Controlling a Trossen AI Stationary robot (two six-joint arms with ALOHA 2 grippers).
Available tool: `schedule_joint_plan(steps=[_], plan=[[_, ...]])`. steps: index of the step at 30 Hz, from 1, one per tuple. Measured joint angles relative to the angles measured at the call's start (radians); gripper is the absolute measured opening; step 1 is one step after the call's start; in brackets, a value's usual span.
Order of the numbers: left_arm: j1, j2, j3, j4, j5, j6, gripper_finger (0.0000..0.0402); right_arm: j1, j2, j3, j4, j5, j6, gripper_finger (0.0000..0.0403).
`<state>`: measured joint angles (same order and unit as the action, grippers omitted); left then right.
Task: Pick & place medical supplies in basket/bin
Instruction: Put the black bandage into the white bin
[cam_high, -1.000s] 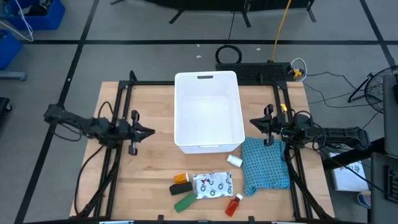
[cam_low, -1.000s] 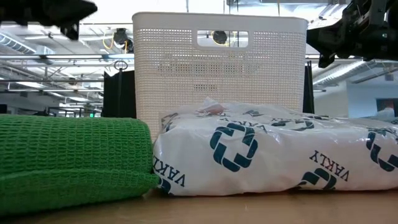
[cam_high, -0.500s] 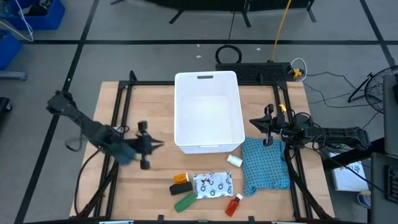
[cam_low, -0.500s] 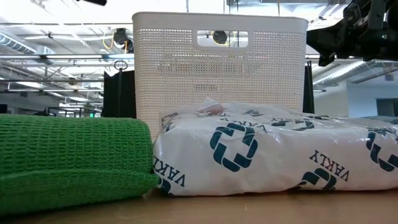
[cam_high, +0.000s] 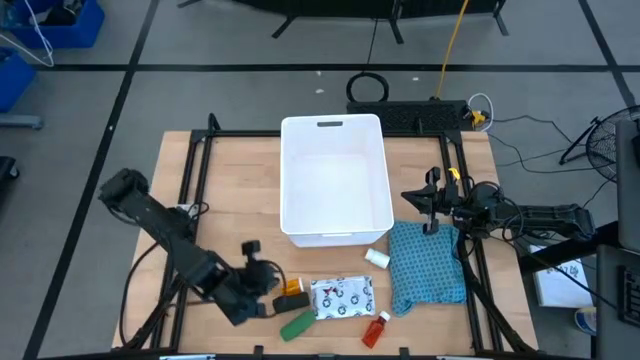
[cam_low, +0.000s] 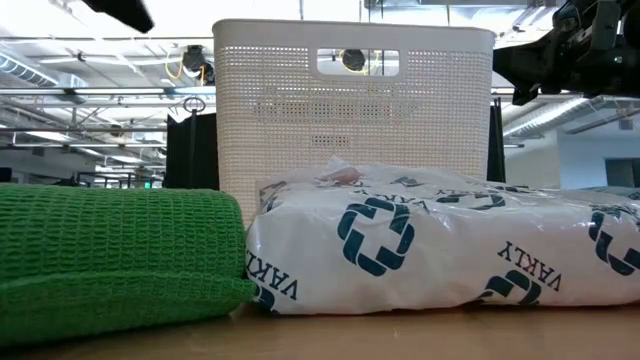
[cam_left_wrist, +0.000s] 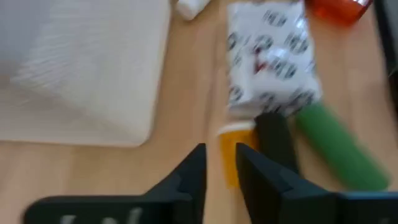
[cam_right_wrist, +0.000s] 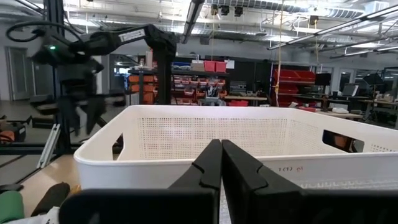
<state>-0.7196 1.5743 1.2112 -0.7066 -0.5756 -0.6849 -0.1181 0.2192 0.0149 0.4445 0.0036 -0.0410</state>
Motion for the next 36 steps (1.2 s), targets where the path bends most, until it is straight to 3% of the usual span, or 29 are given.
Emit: schedule_joint_plan(steps=[7,11,14,21,28,36], plan=[[0.014,0.138,0.024,0.190,0.144,-0.048,0.0224,0.000,0.000,0.000,0.000,0.009,-0.003,0.0000],[0.012,0.181,0.024,0.187,0.265,-0.127,0.0275,0.000,0.000,0.000,-0.001,0.029,0.020,0.0000],[0.010,0.188,0.024,0.178,0.288,-0.182,0.0299,0.000,0.000,0.000,-0.001,0.029,0.021,0.0002],[-0.016,0.206,0.023,0.141,0.289,-0.239,0.0314,0.000,0.000,0.000,0.000,0.108,0.021,0.0004],[-0.029,0.283,0.022,0.057,0.284,-0.305,0.0315,0.000,0.000,0.000,0.000,0.103,0.021,0.0004],[-0.009,0.333,0.022,0.084,0.293,-0.286,0.0315,0.000,0.000,0.000,-0.008,0.101,0.022,0.0004]])
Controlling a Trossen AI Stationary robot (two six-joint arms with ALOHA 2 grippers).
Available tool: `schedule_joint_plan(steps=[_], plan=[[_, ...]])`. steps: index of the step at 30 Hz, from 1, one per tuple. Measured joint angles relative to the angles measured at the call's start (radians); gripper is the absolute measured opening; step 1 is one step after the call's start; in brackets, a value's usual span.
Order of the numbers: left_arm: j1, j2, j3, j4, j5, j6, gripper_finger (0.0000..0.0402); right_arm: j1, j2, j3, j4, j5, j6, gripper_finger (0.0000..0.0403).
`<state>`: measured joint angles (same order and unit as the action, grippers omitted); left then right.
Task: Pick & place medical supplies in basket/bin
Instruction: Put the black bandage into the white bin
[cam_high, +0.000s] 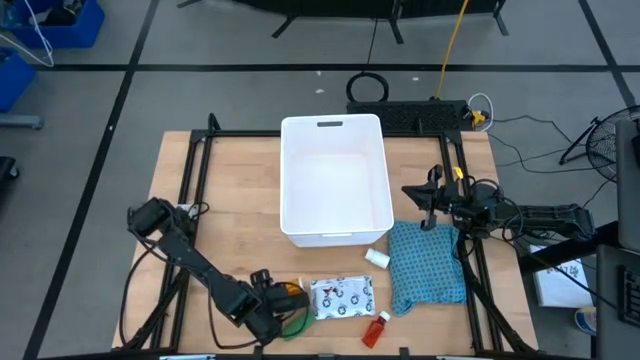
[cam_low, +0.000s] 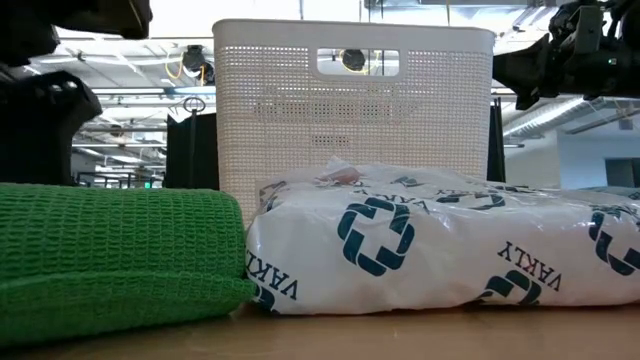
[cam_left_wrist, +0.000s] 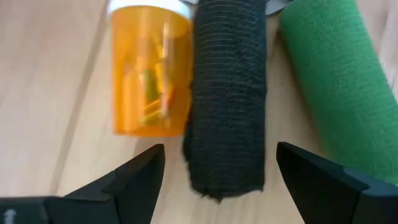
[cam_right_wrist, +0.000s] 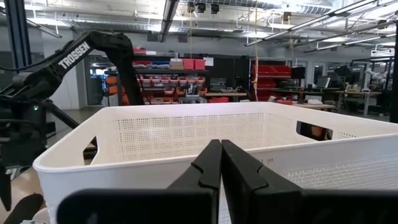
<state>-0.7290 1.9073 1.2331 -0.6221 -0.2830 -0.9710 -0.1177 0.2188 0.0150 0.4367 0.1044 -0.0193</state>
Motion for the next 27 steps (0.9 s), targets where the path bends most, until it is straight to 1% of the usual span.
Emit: schedule_joint_plan(steps=[12,15,17,19,22,27], plan=[[0.016,0.006,-0.004,0.004,0.021,0.035,0.0314,0.000,0.000,0.000,-0.004,0.000,0.000,0.0004],[0.016,0.007,-0.015,0.004,0.022,0.042,0.0305,0.000,0.000,0.000,-0.006,0.000,0.000,0.0004],[0.016,0.007,-0.019,0.004,0.025,0.035,0.0286,0.000,0.000,0.000,-0.008,0.000,0.000,0.0004],[0.016,0.007,-0.019,0.005,0.033,0.036,0.0257,0.000,0.000,0.000,-0.008,0.000,0.000,0.0004],[0.016,0.007,-0.019,0.014,0.056,0.062,0.0203,0.000,0.000,0.000,-0.008,0.000,0.000,0.0004],[0.017,0.002,-0.011,0.019,0.109,0.147,0.0114,0.000,0.000,0.000,-0.008,0.000,0.000,0.0004]])
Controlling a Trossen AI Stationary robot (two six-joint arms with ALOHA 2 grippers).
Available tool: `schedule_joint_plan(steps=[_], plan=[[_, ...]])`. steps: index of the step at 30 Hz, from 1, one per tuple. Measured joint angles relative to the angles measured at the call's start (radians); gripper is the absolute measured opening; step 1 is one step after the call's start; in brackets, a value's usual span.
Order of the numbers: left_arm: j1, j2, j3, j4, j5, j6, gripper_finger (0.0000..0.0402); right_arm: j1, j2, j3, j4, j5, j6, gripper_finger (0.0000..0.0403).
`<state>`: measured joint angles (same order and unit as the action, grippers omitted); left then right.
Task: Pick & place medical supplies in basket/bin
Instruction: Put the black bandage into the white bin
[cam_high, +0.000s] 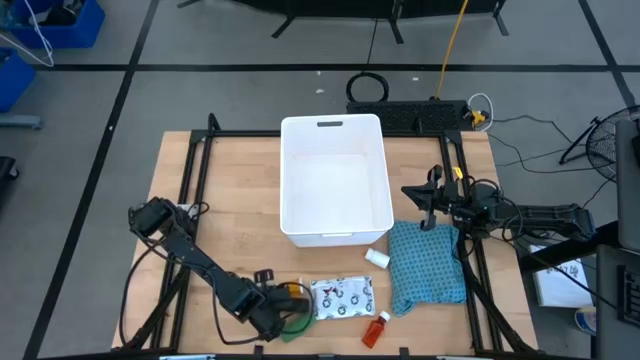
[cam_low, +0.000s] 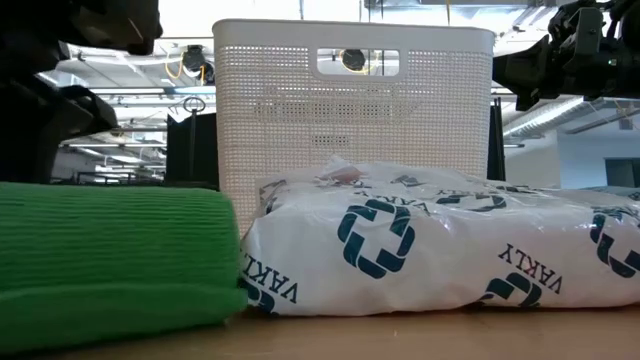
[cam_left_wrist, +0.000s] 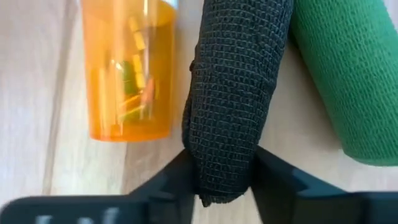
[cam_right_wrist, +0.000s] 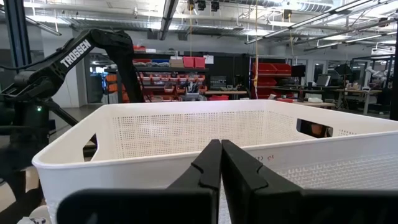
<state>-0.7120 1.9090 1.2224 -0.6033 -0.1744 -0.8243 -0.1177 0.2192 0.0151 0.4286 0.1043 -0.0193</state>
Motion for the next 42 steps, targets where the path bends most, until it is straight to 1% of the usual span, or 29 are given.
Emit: schedule_joint_plan(steps=[3,6,10,13,17,20,23,25,27,30,32,34,35,36,38,40,42], plan=[[-0.004,-0.029,0.000,0.001,0.018,0.035,0.0083,0.000,0.000,0.000,0.000,0.000,0.000,0.0004],[-0.007,-0.089,0.000,-0.004,0.008,0.074,0.0074,0.000,0.000,0.000,0.000,0.000,0.000,0.0004],[-0.017,-0.217,0.002,-0.057,-0.103,0.097,0.0079,0.000,0.000,0.000,0.000,0.000,0.000,0.0004],[-0.037,-0.331,0.002,-0.128,-0.222,0.143,0.0079,0.000,0.000,0.000,0.000,0.000,0.000,0.0004],[-0.100,-0.490,-0.022,-0.187,-0.470,0.230,0.0076,0.000,0.000,0.000,-0.002,0.000,0.000,0.0004],[-0.153,-0.620,-0.107,-0.169,-0.645,0.273,0.0078,0.000,0.000,0.000,-0.003,0.000,0.000,0.0004],[-0.173,-0.769,-0.262,-0.109,-0.768,0.279,0.0080,0.000,0.000,0.000,0.000,0.000,0.000,0.0004],[-0.172,-0.875,-0.388,-0.035,-0.828,0.270,0.0079,0.000,0.000,0.000,0.000,0.000,0.000,0.0004],[-0.171,-0.981,-0.521,0.126,-0.865,0.327,0.0078,0.000,0.000,0.000,0.000,0.000,0.000,0.0004],[-0.172,-1.114,-0.712,0.470,-0.867,0.546,0.0078,0.000,0.000,0.000,0.000,0.000,-0.012,0.0004],[-0.160,-1.184,-0.817,0.693,-0.876,0.697,0.0077,0.000,0.000,0.000,0.000,0.000,-0.028,0.0004],[-0.114,-1.237,-0.866,0.886,-0.922,0.802,0.0077,0.000,0.000,0.000,0.000,0.000,-0.058,0.0004],[-0.080,-1.262,-0.870,0.954,-0.935,0.838,0.0077,0.000,0.000,0.000,0.000,0.000,-0.077,0.0004],[-0.045,-1.285,-0.861,0.988,-0.926,0.869,0.0077,0.000,0.000,0.000,0.000,0.000,-0.095,0.0004],[0.027,-1.317,-0.793,0.964,-0.853,0.925,0.0077,0.000,0.000,0.000,0.002,0.000,-0.129,0.0004],[0.107,-1.316,-0.678,0.861,-0.793,0.947,0.0077,0.000,0.000,0.000,0.024,0.000,-0.159,0.0004],[0.203,-1.280,-0.526,0.682,-0.787,0.914,0.0077,0.000,0.000,0.000,0.064,0.000,-0.193,0.0004]])
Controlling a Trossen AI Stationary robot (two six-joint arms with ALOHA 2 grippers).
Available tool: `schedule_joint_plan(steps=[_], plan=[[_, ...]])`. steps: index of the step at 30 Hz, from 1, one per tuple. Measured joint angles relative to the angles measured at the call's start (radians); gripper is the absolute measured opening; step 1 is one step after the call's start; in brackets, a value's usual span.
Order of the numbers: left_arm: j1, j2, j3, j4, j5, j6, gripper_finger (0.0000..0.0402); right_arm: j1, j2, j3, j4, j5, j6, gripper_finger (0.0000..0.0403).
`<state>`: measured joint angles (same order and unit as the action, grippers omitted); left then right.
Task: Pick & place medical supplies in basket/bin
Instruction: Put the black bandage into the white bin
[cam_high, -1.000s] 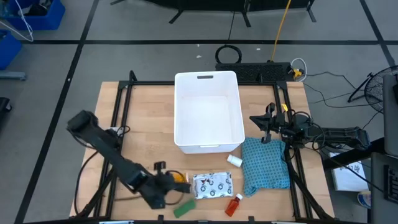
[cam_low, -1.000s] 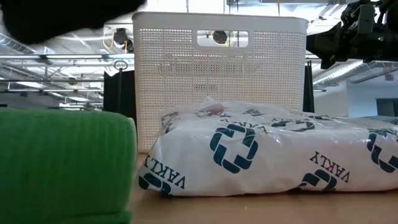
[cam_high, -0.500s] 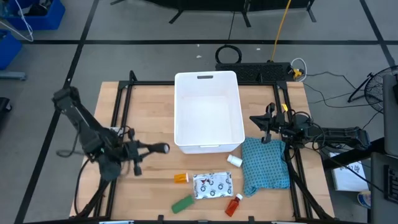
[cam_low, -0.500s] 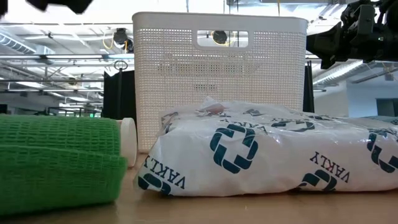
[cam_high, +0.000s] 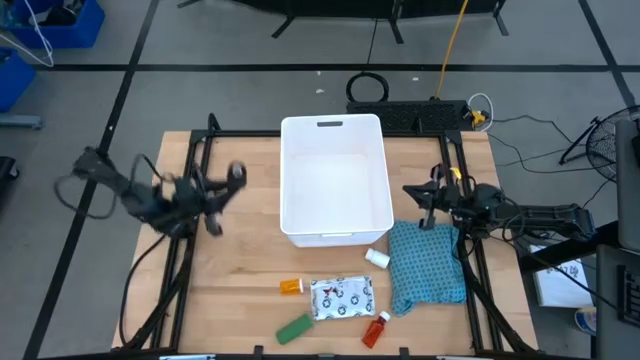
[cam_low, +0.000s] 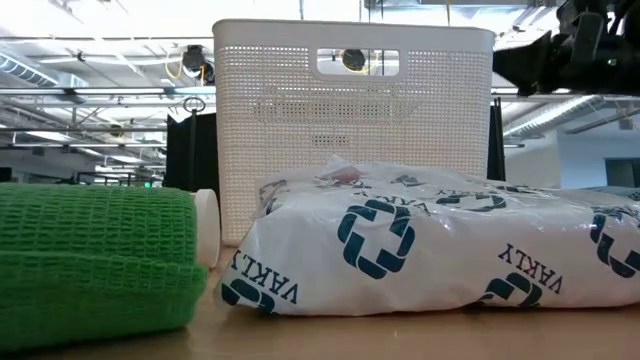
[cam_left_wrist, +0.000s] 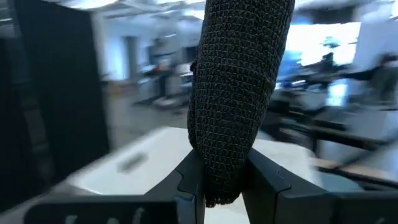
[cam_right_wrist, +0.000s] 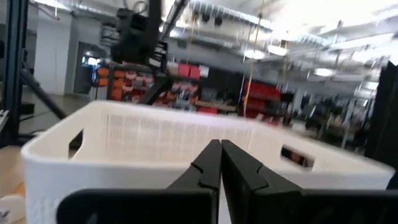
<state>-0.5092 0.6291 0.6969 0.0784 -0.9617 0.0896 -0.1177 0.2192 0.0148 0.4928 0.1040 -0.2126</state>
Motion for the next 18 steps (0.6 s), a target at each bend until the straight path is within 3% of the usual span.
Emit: schedule_joint_plan(steps=[3,9,11,14,18], plan=[[0.182,0.117,0.261,-0.265,0.094,-0.065,0.0077,0.000,0.000,0.000,0.061,0.000,-0.040,0.0004],[0.569,0.502,0.719,-0.625,0.470,-0.033,0.0076,0.000,0.000,0.000,0.182,0.001,-0.145,0.0004],[0.683,0.654,0.840,-0.721,0.643,-0.030,0.0076,0.000,0.000,0.000,0.214,0.004,-0.174,0.0004],[0.800,0.881,0.951,-0.782,0.911,-0.001,0.0076,0.000,0.000,0.000,0.241,0.004,-0.200,0.0004],[0.868,1.146,0.982,-0.783,1.120,0.015,0.0076,0.000,0.000,0.000,0.240,0.023,-0.204,0.0004]])
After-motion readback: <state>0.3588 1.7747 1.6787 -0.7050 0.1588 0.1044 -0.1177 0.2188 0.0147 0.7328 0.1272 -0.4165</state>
